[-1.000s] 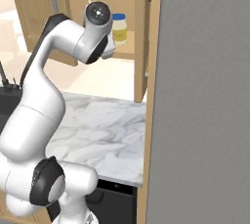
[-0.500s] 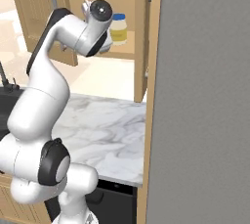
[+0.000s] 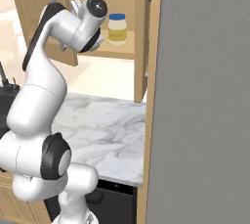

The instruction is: Move the mayonnaise and shaker from the cabinet to the dining counter.

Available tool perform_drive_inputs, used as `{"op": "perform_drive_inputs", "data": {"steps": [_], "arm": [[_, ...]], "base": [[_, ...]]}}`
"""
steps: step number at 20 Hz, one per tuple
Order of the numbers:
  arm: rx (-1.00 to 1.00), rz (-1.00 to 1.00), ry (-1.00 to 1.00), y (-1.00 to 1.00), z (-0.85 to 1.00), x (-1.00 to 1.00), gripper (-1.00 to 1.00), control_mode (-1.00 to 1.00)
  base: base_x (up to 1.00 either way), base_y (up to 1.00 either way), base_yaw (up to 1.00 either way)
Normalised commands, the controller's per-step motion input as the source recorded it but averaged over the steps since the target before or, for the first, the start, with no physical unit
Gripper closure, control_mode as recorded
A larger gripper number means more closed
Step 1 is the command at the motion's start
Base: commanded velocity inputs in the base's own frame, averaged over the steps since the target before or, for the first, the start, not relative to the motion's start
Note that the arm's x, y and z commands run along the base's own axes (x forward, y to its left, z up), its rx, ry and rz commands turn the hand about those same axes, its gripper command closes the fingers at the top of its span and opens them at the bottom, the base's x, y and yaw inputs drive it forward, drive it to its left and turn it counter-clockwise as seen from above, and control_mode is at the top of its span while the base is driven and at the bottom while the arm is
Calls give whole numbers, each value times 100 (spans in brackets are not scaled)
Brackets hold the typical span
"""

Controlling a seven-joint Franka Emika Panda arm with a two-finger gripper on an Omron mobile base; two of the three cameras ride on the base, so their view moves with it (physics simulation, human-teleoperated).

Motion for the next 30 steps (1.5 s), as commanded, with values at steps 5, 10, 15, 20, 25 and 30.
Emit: {"op": "perform_drive_inputs", "data": {"steps": [5,10,15,20,25,30], "arm": [[4,15,0,51,0,-28,-100,-100],[2,14,-3,52,3,-96,-100,-100],[1,10,-10,48,6,-100,-100,-100],[0,9,-7,77,0,-100,-100,-100],[0,8,-7,90,0,-94,-100,-100],[0,2,-12,66,5,-26,-100,-100]], "base": [[0,0,0],[0,0,0],[0,0,0],[0,0,0],[0,0,0],[0,0,0]]}}
